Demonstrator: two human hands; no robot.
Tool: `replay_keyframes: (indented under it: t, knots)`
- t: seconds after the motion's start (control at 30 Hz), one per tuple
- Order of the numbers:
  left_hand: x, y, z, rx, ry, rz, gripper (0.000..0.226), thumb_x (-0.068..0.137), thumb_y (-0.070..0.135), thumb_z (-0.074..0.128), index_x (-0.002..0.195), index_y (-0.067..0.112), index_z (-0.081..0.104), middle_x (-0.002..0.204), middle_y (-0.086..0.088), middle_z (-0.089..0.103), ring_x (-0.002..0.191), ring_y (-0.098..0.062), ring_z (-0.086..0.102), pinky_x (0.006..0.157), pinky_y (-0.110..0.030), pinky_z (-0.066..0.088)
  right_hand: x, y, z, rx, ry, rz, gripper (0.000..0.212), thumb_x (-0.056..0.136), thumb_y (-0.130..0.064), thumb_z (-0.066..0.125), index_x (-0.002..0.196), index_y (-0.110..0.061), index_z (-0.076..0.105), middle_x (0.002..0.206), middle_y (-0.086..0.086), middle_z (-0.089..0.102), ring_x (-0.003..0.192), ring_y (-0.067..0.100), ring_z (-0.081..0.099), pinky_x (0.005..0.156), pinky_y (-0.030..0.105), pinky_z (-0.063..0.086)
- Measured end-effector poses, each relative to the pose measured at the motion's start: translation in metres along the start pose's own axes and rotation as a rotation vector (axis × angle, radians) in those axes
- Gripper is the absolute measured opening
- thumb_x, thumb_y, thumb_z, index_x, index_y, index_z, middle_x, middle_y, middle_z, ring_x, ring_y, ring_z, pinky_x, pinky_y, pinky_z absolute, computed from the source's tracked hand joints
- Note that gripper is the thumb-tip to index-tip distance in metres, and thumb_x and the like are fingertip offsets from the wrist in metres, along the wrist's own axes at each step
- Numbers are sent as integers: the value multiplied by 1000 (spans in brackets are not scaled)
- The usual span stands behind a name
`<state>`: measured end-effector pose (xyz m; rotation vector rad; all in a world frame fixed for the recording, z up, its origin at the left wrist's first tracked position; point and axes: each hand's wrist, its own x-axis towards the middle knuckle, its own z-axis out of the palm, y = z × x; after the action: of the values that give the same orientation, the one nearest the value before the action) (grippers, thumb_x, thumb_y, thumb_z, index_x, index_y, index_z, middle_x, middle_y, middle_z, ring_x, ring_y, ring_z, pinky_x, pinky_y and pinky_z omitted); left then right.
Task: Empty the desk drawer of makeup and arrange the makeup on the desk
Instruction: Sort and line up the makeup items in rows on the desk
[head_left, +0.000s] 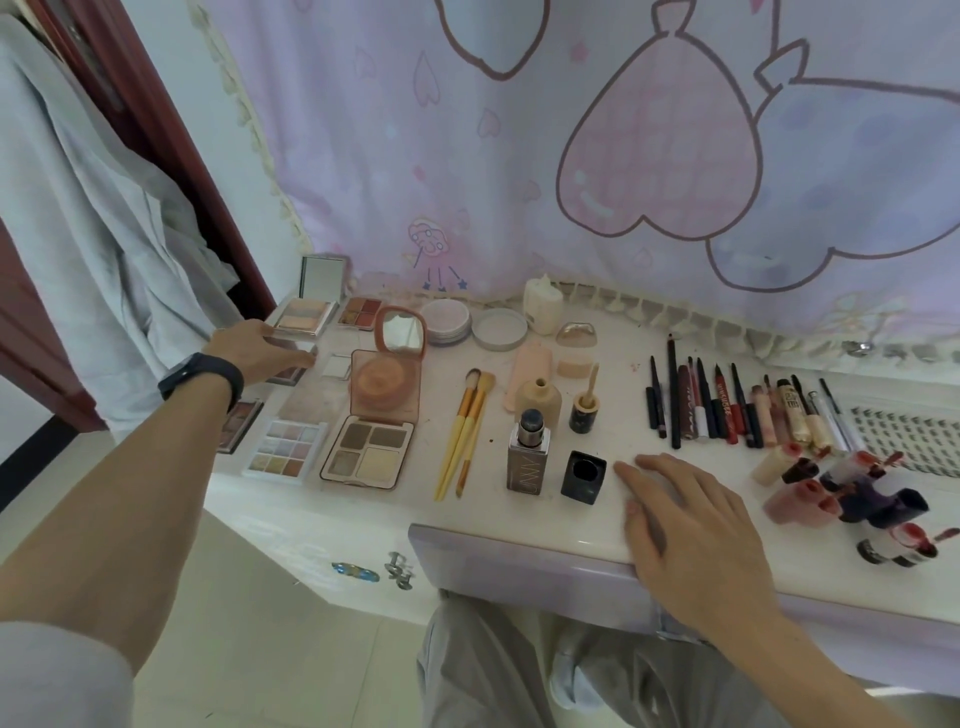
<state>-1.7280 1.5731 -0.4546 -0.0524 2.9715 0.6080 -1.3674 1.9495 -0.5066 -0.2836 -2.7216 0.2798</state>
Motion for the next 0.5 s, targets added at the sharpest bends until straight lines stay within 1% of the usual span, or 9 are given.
replay_keyframes:
  t: [0.07, 0.1, 0.13, 0.17, 0.23, 0.3, 0.4, 0.43, 0.5]
  knots:
    - [-1, -3, -1, -14, 30, -23, 58, 68, 64, 77, 99, 19, 57, 96, -3, 63, 88, -27, 57, 75, -34, 45, 1, -1, 0, 0, -1, -1, 46, 95, -36, 42, 128, -20, 70, 132, 3, 66, 123, 25, 59, 100, 42, 46]
    - [-1, -4, -3, -18, 36, -31, 61, 68, 66, 75, 99, 15, 60, 96, -7, 66, 87, -29, 59, 73, -35, 47, 1, -1, -1, -2, -5, 0, 46, 95, -36, 42, 129, -20, 70, 132, 2, 66, 123, 25, 59, 100, 42, 46]
    - [-2, -4, -5, -26, 48, -33, 65, 69, 67, 73, 104, 14, 61, 99, -10, 68, 88, -32, 61, 73, -37, 48, 1, -1, -1, -3, -10, 3, 47, 95, -36, 42, 129, -20, 70, 132, 2, 66, 124, 24, 59, 101, 42, 46]
    - [-4, -3, -8, -40, 66, -38, 70, 70, 68, 73, 112, 13, 61, 105, -13, 67, 94, -34, 61, 77, -39, 50, 1, -2, -1, -2, -15, 5, 47, 95, -36, 41, 129, -20, 70, 133, 2, 65, 124, 25, 59, 101, 42, 46]
    - [-10, 1, -15, -83, 126, -47, 82, 71, 66, 74, 128, 11, 53, 119, -15, 63, 109, -38, 58, 91, -45, 51, 2, -1, -2, 4, -15, 3, 48, 95, -37, 41, 129, -20, 70, 133, 2, 65, 124, 25, 59, 101, 42, 46]
    - [-19, 9, -24, -120, 189, -30, 88, 72, 63, 76, 136, 11, 47, 127, -17, 60, 117, -40, 56, 98, -47, 48, 2, -1, -3, 7, -6, -5, 48, 94, -37, 40, 128, -20, 70, 132, 2, 66, 123, 25, 59, 100, 42, 46]
    - [-38, 27, -40, -180, 223, 20, 90, 73, 62, 76, 140, 11, 43, 130, -16, 60, 118, -38, 57, 99, -46, 49, 2, -2, -3, 19, 15, -11, 48, 94, -36, 41, 127, -19, 71, 131, 3, 66, 122, 26, 60, 99, 43, 47]
    - [-45, 34, -44, -199, 232, 40, 89, 73, 62, 76, 140, 12, 43, 130, -14, 61, 118, -37, 58, 99, -44, 49, 2, -2, -3, 22, 16, -11, 48, 94, -36, 41, 127, -19, 71, 131, 3, 66, 122, 26, 60, 99, 43, 47]
    - [-60, 50, -53, -230, 261, 80, 87, 74, 61, 76, 139, 13, 43, 129, -9, 62, 120, -33, 57, 92, -37, 46, 2, -1, -3, 22, 9, -10, 47, 94, -36, 41, 128, -20, 70, 132, 2, 65, 123, 25, 59, 100, 43, 47]
